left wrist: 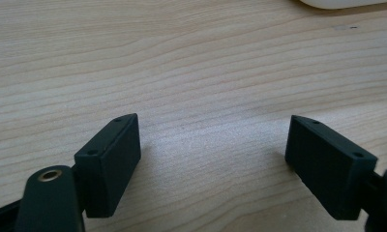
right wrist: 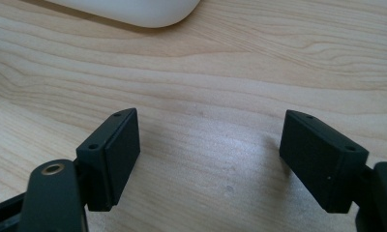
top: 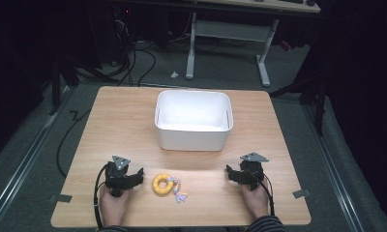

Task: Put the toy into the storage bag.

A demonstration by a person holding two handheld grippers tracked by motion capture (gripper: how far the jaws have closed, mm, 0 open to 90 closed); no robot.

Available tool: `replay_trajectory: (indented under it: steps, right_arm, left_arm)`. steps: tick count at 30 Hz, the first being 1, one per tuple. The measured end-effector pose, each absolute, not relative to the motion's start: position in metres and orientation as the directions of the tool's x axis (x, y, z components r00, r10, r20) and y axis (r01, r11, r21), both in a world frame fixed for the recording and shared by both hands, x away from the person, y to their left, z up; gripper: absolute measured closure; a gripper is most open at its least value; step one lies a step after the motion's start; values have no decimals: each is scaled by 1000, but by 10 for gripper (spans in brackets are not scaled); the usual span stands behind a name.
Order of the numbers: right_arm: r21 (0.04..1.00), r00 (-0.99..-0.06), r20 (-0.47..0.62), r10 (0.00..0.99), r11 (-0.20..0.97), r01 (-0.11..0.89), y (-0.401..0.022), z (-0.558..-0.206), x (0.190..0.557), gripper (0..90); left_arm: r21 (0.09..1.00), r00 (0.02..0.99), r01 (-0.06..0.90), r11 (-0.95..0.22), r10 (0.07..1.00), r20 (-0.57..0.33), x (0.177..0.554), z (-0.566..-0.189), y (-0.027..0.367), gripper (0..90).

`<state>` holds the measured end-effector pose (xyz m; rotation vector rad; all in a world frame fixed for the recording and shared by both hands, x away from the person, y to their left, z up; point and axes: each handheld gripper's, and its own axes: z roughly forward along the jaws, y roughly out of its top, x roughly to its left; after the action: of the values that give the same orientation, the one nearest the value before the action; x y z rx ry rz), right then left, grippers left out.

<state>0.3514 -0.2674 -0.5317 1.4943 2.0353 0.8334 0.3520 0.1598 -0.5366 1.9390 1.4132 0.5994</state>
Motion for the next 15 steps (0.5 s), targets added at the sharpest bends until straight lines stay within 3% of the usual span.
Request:
replay_trajectory:
  steps: [15]
  right_arm:
    - [715,-294,-23,956,221,663,-267,-532,350,237]
  left_arm:
    - [732,325,647,-213,946,-13,352,-537,160,183]
